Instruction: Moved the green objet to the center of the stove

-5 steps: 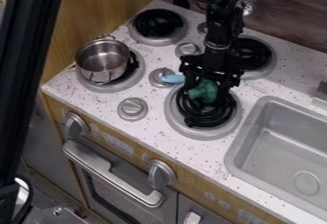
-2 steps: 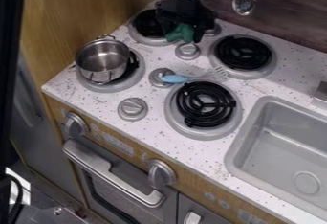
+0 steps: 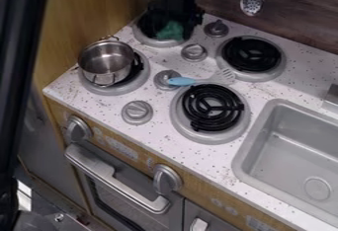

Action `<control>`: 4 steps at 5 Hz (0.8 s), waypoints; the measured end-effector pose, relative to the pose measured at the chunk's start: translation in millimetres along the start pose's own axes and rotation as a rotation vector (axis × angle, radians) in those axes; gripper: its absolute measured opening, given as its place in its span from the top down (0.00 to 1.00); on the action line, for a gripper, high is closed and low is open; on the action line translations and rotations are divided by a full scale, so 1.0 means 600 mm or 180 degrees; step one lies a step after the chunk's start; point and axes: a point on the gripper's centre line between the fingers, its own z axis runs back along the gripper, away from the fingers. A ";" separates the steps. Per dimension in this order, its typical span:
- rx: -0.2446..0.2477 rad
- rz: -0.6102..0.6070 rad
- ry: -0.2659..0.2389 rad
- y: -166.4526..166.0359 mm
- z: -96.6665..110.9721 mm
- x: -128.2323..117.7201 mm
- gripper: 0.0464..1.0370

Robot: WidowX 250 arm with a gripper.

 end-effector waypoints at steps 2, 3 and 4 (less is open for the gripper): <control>-0.0055 0.0065 0.0392 -0.002 -0.043 -0.025 0.12; -0.0109 0.0039 0.0410 -0.007 -0.047 -0.029 0.04; -0.0096 -0.0008 0.0424 -0.004 -0.050 -0.042 0.04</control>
